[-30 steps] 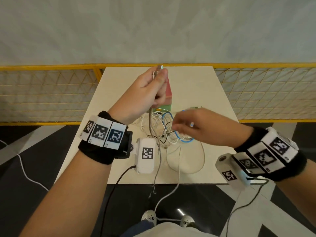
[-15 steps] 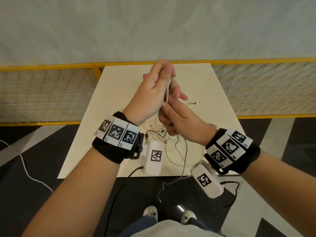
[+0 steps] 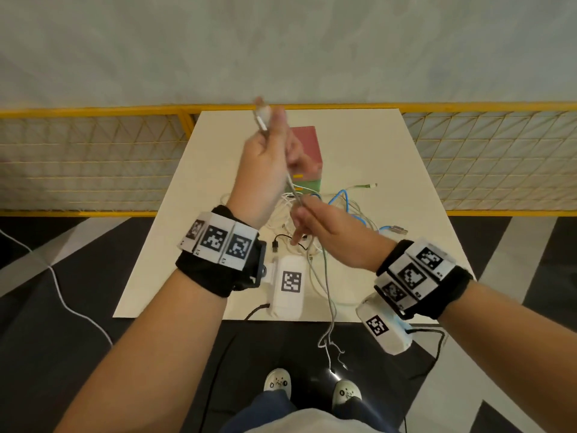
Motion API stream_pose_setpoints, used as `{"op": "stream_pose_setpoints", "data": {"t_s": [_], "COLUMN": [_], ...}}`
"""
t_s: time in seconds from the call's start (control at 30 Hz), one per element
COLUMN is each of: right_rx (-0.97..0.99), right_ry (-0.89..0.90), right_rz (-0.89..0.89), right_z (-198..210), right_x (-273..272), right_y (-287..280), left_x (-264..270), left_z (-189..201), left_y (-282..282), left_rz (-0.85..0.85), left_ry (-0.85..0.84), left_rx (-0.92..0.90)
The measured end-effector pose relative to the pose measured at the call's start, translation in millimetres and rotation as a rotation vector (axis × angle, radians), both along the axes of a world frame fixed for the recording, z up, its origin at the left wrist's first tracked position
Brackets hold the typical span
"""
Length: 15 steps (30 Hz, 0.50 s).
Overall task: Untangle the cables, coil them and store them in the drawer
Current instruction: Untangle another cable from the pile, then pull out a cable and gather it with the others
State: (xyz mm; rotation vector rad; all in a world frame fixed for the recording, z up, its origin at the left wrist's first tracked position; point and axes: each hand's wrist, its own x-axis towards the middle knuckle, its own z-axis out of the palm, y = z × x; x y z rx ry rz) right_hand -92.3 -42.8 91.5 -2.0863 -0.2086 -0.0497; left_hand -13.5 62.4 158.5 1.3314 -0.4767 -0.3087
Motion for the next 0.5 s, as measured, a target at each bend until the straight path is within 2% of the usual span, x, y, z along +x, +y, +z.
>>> {"op": "stream_pose_setpoints", "data": {"t_s": [0.07, 0.13, 0.2, 0.27, 0.37, 0.5], "right_rx": [-0.185, -0.281, -0.301, -0.376, -0.557, -0.506], "right_ry": [0.090, 0.277, 0.486, 0.616, 0.585, 0.467], "right_rz": [0.038, 0.116, 0.254, 0.380, 0.402, 0.167], "right_z": [-22.4, -46.9, -62.1, -67.3, -75.1, -94.2], "right_x": [-4.0, -7.5, -8.4, -2.0, 19.5, 57.2], "right_y": [-1.4, 0.2, 6.6, 9.8, 6.8, 4.2], "left_x": [14.3, 25.1, 31.4, 33.9, 34.0, 31.6], "left_z": [7.6, 13.1, 11.6, 2.0, -20.9, -50.0], "left_y": [8.2, 18.0, 24.9, 29.0, 33.1, 40.7], "left_rz": [0.082, 0.109, 0.125, 0.117, 0.064, 0.023], "left_ry": [0.033, 0.038, 0.046, 0.069, 0.103, 0.160], "left_rx": [-0.084, -0.090, -0.008, 0.099, 0.212, 0.290]}}
